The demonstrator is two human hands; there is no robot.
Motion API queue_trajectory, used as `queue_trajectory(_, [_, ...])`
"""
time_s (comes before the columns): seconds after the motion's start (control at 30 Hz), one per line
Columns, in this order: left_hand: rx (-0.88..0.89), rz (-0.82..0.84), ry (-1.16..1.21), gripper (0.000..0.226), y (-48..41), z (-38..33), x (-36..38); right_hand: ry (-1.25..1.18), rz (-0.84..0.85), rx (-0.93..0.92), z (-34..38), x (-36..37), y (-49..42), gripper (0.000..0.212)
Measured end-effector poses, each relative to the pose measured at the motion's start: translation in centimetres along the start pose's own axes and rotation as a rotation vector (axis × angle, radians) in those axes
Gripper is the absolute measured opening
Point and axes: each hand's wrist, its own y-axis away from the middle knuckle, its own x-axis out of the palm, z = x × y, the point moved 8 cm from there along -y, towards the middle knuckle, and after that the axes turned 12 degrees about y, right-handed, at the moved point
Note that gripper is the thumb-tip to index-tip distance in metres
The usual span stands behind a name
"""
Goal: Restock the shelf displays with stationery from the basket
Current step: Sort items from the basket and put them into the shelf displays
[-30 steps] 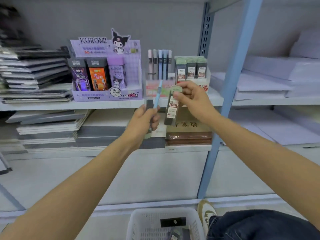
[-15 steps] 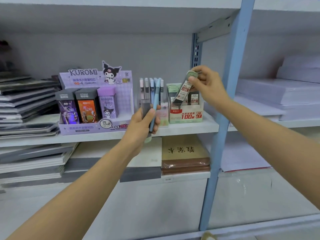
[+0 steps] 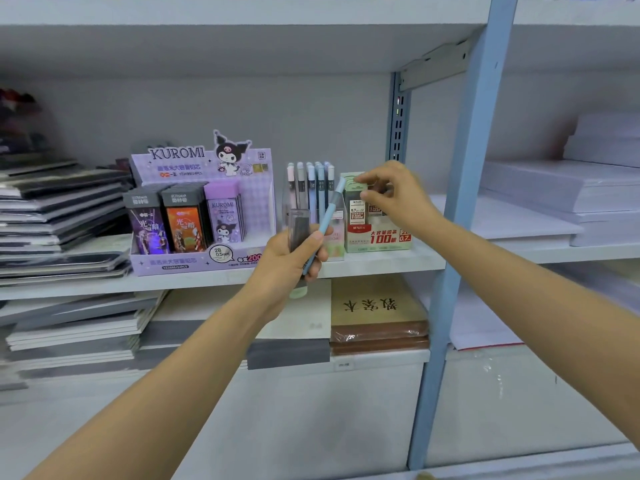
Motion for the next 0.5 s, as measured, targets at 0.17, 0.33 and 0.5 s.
queue_trajectory(0.17, [-0.018, 0.035, -0.083, 0.023, 1.0, -0.4, 0.2, -0.238, -0.099, -0.007, 1.9, -2.6, 1.5, 0.017])
queue_trajectory(0.33, [-0.014, 0.073, -0.099, 0.018, 2.1, -0.6, 1.2, -0.528, 0.319, -0.076, 4.3, 0.1, 4.2, 0.019])
queue_trajectory(0.5, [-0.029, -0.054, 0.007, 0.008, 2.7, -1.2, -0.3, -0.739, 0.212, 0.048, 2.9, -0.4, 4.7, 0.017])
